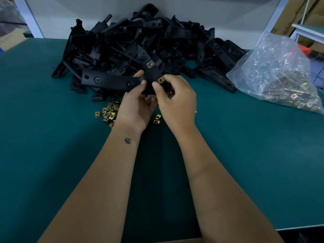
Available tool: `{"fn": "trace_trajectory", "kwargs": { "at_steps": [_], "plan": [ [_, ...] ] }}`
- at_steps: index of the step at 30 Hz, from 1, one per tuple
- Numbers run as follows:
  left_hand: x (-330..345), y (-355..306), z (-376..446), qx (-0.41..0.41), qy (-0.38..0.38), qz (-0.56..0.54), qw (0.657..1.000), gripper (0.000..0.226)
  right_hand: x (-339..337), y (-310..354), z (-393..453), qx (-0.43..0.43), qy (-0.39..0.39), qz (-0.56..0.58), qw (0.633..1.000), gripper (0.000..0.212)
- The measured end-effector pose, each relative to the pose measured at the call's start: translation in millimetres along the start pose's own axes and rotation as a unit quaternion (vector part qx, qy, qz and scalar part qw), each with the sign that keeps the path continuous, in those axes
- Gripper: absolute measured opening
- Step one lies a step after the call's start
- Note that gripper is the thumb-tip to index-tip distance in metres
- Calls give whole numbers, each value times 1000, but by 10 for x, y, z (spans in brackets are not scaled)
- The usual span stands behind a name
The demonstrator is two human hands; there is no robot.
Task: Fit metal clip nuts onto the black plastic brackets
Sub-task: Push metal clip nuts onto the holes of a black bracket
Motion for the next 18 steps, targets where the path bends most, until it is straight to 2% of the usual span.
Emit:
{"fn": "trace_trajectory", "kwargs": {
  "at_steps": [5,8,11,12,14,18],
  "plan": [
    [-179,-80,-12,29,-101,-61,993,17,-65,-147,-20,102,-44,104,988,15],
    [-193,-75,-22,23,-109,-112,987,12,16,-244,-22,152,-21,166,974,25],
    [-160,-76,-25,31,-110,-80,990,10,133,-230,-27,157,18,218,963,7],
    [-142,-71,-26,35,-110,-53,992,12,161,-230,-38,160,23,231,960,4],
    [-99,-25,-32,31,-106,-9,994,18,182,-239,-57,172,22,235,957,14],
    [-1,128,-68,11,-124,-11,992,38,132,-288,-91,233,-34,292,927,17]
  ]
}}
Point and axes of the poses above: each hand's wrist, its own z-axis towards the middle knuckle, its own x-axis out of the palm, y = z × x, the point moved 8 cm from there along z, towards the middle knuckle, and after that the axes turned 12 degrees about -x, right-handed, at the moved point
